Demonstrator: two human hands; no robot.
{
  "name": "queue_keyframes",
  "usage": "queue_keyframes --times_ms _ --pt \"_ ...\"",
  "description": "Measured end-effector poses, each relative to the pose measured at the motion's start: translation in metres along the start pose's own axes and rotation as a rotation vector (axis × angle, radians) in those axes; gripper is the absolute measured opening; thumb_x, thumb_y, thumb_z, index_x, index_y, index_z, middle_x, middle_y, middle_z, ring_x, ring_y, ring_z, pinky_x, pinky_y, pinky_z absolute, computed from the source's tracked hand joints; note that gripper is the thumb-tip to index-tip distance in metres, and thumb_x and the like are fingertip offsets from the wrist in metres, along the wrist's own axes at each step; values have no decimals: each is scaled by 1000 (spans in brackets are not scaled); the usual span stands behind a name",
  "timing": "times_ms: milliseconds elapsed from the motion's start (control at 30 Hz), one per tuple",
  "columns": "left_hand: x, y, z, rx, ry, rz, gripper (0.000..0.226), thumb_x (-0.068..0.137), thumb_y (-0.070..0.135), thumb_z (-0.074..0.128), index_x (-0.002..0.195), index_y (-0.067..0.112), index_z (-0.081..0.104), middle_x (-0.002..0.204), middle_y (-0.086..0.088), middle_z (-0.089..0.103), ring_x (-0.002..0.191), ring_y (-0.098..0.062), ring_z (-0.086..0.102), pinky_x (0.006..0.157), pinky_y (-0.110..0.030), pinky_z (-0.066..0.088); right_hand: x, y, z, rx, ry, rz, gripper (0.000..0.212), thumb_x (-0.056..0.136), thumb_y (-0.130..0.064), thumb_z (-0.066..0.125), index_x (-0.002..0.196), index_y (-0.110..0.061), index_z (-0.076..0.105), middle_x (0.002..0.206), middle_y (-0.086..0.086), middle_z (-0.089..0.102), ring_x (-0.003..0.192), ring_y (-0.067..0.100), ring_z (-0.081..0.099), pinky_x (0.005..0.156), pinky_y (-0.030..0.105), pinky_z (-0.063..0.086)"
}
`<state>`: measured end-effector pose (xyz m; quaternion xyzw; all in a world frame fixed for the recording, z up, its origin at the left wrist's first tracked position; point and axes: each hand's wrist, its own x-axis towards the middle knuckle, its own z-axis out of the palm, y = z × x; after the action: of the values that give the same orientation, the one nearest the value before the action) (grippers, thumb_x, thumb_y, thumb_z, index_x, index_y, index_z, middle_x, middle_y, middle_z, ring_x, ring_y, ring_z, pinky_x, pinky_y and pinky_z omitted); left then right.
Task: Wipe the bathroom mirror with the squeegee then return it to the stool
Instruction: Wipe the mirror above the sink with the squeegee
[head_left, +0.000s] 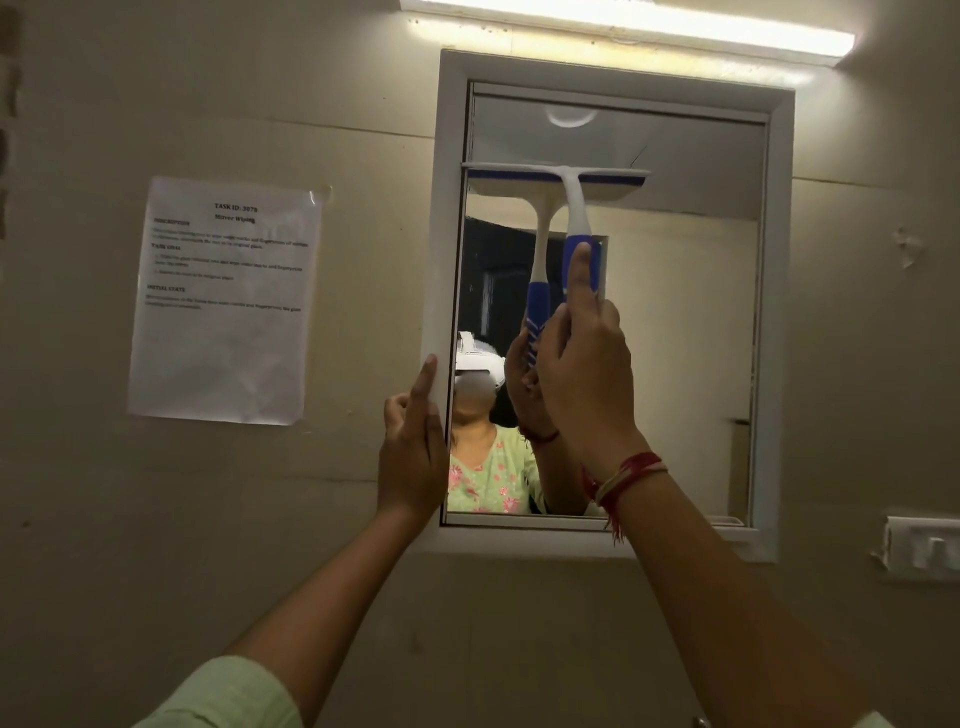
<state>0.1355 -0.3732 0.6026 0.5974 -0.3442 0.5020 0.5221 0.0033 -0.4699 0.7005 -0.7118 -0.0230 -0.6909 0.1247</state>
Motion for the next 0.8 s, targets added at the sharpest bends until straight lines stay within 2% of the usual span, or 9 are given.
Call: queue_keyframes --times_ms 133,467,700,800 --pt "0 1 0 -3 -12 -14 44 101 24 25 144 33 19 98 -4 41 54 -10 42 46 -9 36 -14 2 -3 -15 -24 11 59 96 -18 42 146 -17 10 108 18 55 82 13 53 80 22 43" --pt "-1 -2 2 -3 -18 -12 45 100 28 24 143 39 15 100 -4 40 55 -9 42 49 -10 34 -77 6 -16 -3 -102 42 60 95 -22 39 142 -24 1 103 18 52 71 15 55 73 30 54" --pt "1 -2 3 -17 -22 -21 44 100 26 24 143 34 14 100 -7 40 56 -6 38 51 -14 36 -118 6 -22 17 -148 68 63 95 -18 43 140 -25 0 99 18 52 68 16 55 68 34 57" --pt "1 -2 3 -16 -13 -18 45 101 23 24 144 30 16 99 -9 41 58 -7 37 51 -10 38 -132 8 -23 20 -161 84 65 94 -17 43 141 -25 -1 100 18 53 67 14 54 65 32 57"
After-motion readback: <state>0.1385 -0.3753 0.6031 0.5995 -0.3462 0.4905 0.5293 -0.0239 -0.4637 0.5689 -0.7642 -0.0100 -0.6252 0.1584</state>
